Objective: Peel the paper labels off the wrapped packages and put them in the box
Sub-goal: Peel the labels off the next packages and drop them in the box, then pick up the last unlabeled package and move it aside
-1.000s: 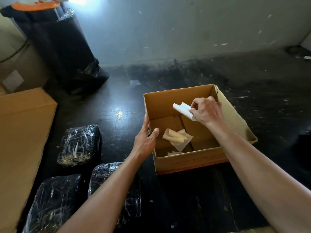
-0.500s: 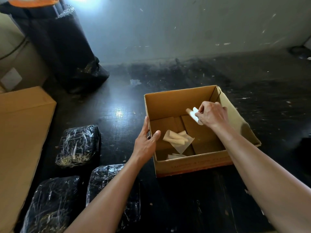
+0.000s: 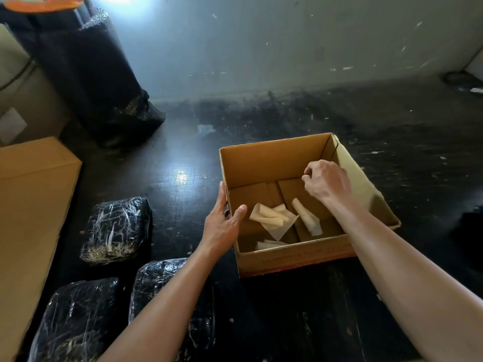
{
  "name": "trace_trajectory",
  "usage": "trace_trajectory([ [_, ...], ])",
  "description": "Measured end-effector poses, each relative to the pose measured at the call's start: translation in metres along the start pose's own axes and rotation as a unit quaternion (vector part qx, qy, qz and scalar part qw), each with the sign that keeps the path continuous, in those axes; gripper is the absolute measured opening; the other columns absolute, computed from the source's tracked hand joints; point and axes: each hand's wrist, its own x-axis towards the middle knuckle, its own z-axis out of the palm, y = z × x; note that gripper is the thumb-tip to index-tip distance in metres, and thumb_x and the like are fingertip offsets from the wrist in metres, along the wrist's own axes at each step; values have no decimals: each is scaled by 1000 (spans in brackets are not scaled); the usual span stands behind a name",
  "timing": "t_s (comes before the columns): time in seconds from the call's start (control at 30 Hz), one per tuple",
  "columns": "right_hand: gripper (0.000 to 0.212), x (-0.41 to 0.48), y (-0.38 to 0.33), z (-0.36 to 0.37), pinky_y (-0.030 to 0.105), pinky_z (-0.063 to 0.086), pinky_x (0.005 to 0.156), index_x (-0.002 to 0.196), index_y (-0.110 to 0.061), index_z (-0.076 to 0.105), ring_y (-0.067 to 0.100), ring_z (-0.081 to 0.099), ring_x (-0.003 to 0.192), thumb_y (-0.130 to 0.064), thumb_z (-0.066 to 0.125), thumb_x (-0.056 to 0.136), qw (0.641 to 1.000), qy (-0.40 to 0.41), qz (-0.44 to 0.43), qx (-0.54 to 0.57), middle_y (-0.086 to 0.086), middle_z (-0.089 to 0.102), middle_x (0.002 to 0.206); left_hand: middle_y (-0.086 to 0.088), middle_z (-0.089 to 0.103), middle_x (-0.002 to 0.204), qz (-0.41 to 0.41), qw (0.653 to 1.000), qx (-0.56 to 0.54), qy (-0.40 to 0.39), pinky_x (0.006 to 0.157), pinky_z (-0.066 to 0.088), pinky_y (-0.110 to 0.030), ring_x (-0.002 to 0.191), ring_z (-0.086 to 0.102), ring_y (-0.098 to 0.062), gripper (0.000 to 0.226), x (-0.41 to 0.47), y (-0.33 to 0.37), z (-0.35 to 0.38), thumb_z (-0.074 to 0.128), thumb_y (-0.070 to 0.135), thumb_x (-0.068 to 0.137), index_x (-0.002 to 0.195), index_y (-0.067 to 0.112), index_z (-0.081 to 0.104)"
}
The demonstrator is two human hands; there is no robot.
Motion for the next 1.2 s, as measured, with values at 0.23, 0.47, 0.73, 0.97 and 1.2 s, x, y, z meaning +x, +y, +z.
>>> trace_trajectory([
  [0.23,24,-12,-37,-10,28,56,78,115,-15,70,19,70,96,-28,66,96,996,-62,-54,40,4,72,109,3,28,164,6,1000,4,-22,113,38,-49,146,36,-26,80,-1,8,-9,55,47,99,160,39,5],
  [0.47,36,-31,-104,-19,23,48,77,124,-17,64,19,68,105,-38,65,96,981,-118,-142,50,1,69,120,-11,48,152,33,980,193,23,109,46,-51,138,48,-28,67,0,16,-61,57,51,97,152,14,42],
  [0.73,36,-52,-210,4,34,60,78,119,-16,67,22,70,92,-43,62,96,960,-173,-215,51,4,72,114,-14,65,132,35,942,328,56,102,49,-38,121,62,-27,59,-16,-23,-176,66,50,91,133,8,63],
  [0.97,38,-66,-315,52,44,56,87,111,-9,69,33,66,100,-42,62,93,932,-287,-219,-19,13,71,112,-10,70,101,-37,932,357,58,84,54,-39,98,66,-28,44,-24,-82,-275,67,51,89,99,8,69],
  [1.2,29,-81,-373,122,33,41,69,86,-12,52,31,56,84,-39,62,94,919,-356,-170,-23,15,67,104,-12,69,111,-58,923,380,29,90,55,-41,102,65,-27,51,-7,-142,-331,66,51,90,120,10,67],
])
